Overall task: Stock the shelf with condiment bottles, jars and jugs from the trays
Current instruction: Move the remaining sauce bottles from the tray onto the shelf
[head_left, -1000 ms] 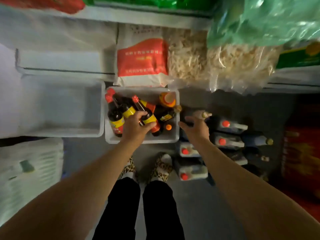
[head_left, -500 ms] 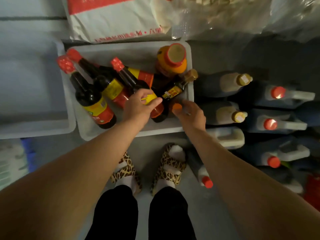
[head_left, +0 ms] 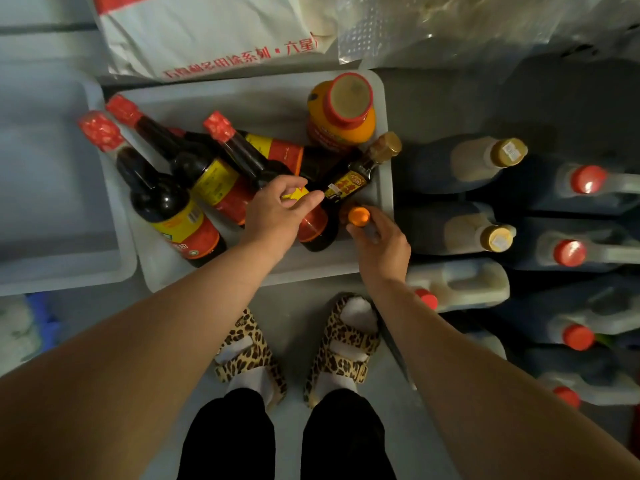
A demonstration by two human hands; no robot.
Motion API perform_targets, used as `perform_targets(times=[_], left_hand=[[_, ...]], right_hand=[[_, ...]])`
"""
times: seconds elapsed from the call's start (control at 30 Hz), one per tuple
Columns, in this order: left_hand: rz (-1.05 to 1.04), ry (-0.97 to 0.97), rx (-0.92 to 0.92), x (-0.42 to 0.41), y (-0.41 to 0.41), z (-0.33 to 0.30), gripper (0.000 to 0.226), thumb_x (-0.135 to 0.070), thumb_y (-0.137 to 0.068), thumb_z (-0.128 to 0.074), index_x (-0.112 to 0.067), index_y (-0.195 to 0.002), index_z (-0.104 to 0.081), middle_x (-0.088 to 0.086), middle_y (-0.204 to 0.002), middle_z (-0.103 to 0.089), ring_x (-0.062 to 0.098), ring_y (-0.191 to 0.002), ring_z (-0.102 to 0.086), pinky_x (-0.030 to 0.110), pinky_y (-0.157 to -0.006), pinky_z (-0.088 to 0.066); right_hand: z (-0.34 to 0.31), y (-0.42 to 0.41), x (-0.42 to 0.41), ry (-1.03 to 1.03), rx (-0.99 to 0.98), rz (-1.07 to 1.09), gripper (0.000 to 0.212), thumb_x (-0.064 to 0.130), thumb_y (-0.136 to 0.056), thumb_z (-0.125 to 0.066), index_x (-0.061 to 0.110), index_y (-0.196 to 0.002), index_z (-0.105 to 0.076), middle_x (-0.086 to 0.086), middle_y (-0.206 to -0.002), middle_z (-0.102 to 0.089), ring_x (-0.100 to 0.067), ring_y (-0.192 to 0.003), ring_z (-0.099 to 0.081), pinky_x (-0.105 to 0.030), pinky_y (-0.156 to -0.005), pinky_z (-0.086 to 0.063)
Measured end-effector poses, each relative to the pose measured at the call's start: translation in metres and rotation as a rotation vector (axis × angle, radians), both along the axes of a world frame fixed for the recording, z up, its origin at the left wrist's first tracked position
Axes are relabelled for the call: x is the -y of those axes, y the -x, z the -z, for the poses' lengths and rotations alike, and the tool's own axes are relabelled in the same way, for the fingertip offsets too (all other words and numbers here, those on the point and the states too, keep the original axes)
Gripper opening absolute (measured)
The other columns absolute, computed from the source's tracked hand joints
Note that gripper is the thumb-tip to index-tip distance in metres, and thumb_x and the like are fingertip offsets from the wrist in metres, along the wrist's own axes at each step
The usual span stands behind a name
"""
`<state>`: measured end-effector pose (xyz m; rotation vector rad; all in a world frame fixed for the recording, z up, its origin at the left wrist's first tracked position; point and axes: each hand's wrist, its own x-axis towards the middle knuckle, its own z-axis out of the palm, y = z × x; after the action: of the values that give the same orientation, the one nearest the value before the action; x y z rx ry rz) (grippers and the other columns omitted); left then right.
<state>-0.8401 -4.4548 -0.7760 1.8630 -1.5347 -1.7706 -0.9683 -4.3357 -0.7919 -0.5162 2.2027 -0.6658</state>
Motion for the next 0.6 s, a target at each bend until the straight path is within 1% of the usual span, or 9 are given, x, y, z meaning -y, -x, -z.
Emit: perform_targets(times=[0.07, 0.17, 0.23, 0.27, 0.33, 0.4, 0.47, 0.53, 0.6], left_hand=[[0.008, 0.006, 0.009, 0.001, 0.002, -0.001, 0.031, -0.043, -0.084, -0.074, -0.032, -0.111, -0.067, -0.002, -0.123, -0.064, 0.012, -0.111, -0.064, 0.035, -0.093, -0.055], [0.018, 0.013, 0.024, 0.003, 0.006, -0.001, 0.034, -0.041, -0.087, -0.072, -0.027, -0.118, -0.066, -0.005, -0.123, -0.062, 0.009, -0.111, -0.062, 0.025, -0.088, -0.051], [0.022, 0.005, 0.012, 0.005, 0.012, 0.000, 0.036, -0.039, -0.088, -0.072, -0.025, -0.121, -0.066, -0.007, -0.119, -0.061, 0.009, -0.111, -0.062, 0.021, -0.089, -0.049], [0.023, -0.008, -0.003, 0.007, 0.016, 0.001, 0.037, -0.036, -0.088, -0.072, -0.023, -0.122, -0.066, -0.006, -0.119, -0.061, 0.009, -0.113, -0.061, 0.020, -0.091, -0.048], [0.050, -0.025, -0.027, 0.011, 0.026, 0.006, 0.040, -0.035, -0.088, -0.073, -0.022, -0.125, -0.065, -0.003, -0.127, -0.062, 0.011, -0.121, -0.058, 0.023, -0.100, -0.046], [0.103, -0.013, -0.023, 0.016, 0.036, 0.012, 0.045, -0.037, -0.087, -0.073, -0.025, -0.129, -0.062, -0.001, -0.134, -0.060, 0.011, -0.126, -0.054, 0.031, -0.108, -0.043], [0.170, -0.001, 0.022, 0.022, 0.047, 0.017, 0.051, -0.040, -0.087, -0.073, -0.026, -0.134, -0.058, 0.000, -0.139, -0.057, 0.013, -0.130, -0.051, 0.033, -0.110, -0.041], [0.246, -0.015, 0.082, 0.027, 0.056, 0.024, 0.060, -0.044, -0.087, -0.072, -0.026, -0.141, -0.052, 0.000, -0.144, -0.053, 0.015, -0.133, -0.048, 0.030, -0.109, -0.038], [0.310, -0.045, 0.128, 0.029, 0.064, 0.031, 0.068, -0.046, -0.086, -0.072, -0.026, -0.145, -0.046, -0.001, -0.148, -0.050, 0.017, -0.135, -0.046, 0.034, -0.111, -0.037]], right_hand=[[0.000, 0.000, 0.001, 0.019, -0.004, 0.024, 0.033, 0.033, -0.090, -0.071, 0.026, -0.121, -0.067, 0.011, -0.119, -0.067, -0.009, -0.113, -0.059, -0.035, -0.100, -0.048], [-0.009, 0.005, 0.003, 0.101, 0.063, 0.092, 0.034, 0.035, -0.093, -0.068, 0.027, -0.125, -0.061, 0.015, -0.120, -0.060, -0.006, -0.118, -0.053, -0.029, -0.100, -0.044], [-0.019, 0.014, 0.006, 0.198, 0.172, 0.197, 0.038, 0.037, -0.095, -0.065, 0.023, -0.129, -0.056, 0.008, -0.124, -0.061, -0.009, -0.119, -0.054, -0.028, -0.099, -0.045], [-0.024, 0.019, 0.008, 0.255, 0.236, 0.250, 0.036, 0.035, -0.096, -0.063, 0.019, -0.128, -0.055, 0.005, -0.120, -0.063, -0.009, -0.114, -0.058, -0.028, -0.096, -0.047], [-0.029, 0.028, 0.011, 0.327, 0.343, 0.315, 0.029, 0.033, -0.098, -0.061, 0.016, -0.122, -0.055, 0.004, -0.109, -0.066, -0.005, -0.104, -0.063, -0.025, -0.090, -0.050], [-0.030, 0.037, 0.014, 0.319, 0.388, 0.335, 0.029, 0.040, -0.097, -0.060, 0.022, -0.118, -0.056, 0.003, -0.111, -0.067, -0.008, -0.108, -0.063, -0.029, -0.095, -0.051], [-0.030, 0.043, 0.016, 0.313, 0.433, 0.381, 0.032, 0.044, -0.097, -0.058, 0.022, -0.120, -0.056, -0.001, -0.116, -0.066, -0.014, -0.113, -0.063, -0.038, -0.103, -0.050], [-0.033, 0.048, 0.017, 0.319, 0.505, 0.452, 0.028, 0.039, -0.101, -0.054, 0.018, -0.119, -0.056, -0.001, -0.111, -0.066, -0.014, -0.106, -0.064, -0.041, -0.101, -0.052], [-0.034, 0.050, 0.017, 0.325, 0.554, 0.494, 0.023, 0.037, -0.102, -0.052, 0.018, -0.114, -0.058, 0.000, -0.101, -0.067, -0.015, -0.099, -0.066, -0.045, -0.098, -0.055]])
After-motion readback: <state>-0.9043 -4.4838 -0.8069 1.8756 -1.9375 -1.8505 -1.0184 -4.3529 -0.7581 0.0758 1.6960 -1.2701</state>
